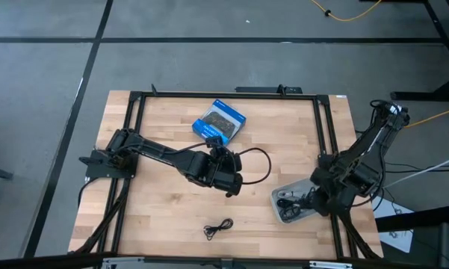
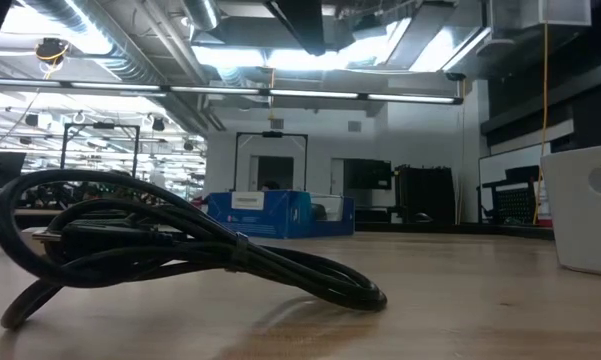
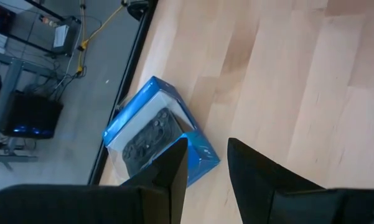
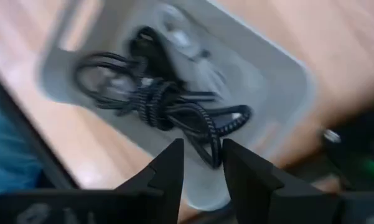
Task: Pick and place USB-C Cables
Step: Put the black and white charger cable into the gray bin, then put the black charger cable into the gray bin
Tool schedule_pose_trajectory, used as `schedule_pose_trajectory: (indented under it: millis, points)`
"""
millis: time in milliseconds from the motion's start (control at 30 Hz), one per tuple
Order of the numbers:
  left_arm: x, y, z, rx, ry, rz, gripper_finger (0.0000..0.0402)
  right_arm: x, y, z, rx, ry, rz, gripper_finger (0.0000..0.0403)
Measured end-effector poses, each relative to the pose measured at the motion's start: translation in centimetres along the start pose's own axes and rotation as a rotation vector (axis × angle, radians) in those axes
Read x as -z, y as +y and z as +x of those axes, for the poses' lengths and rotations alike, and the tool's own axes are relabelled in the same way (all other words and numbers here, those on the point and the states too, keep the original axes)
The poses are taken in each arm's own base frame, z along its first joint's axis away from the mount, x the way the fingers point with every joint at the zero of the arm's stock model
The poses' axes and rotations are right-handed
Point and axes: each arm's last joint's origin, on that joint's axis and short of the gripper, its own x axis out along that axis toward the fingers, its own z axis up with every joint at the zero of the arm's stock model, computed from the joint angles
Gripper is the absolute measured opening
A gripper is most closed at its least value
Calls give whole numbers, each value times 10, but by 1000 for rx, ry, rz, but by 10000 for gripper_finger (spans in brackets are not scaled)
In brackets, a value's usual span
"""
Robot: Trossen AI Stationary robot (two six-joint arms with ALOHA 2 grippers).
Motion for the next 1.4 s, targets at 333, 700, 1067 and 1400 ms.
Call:
schedule_pose_trajectory:
  millis: [333,700,1067,1400]
  points:
    - [0,0,0,1,-3,-3,106,0,-10,-1,101,17,32,114]
    - [1,-29,6,486,129,-25,106,-18,-7,-6,66,-660,-71,114]
    - [20,-106,57,798,375,-108,106,-19,-6,-7,75,-693,-119,114]
    - [35,-130,44,831,580,-266,106,-18,-6,-6,92,-643,-169,114]
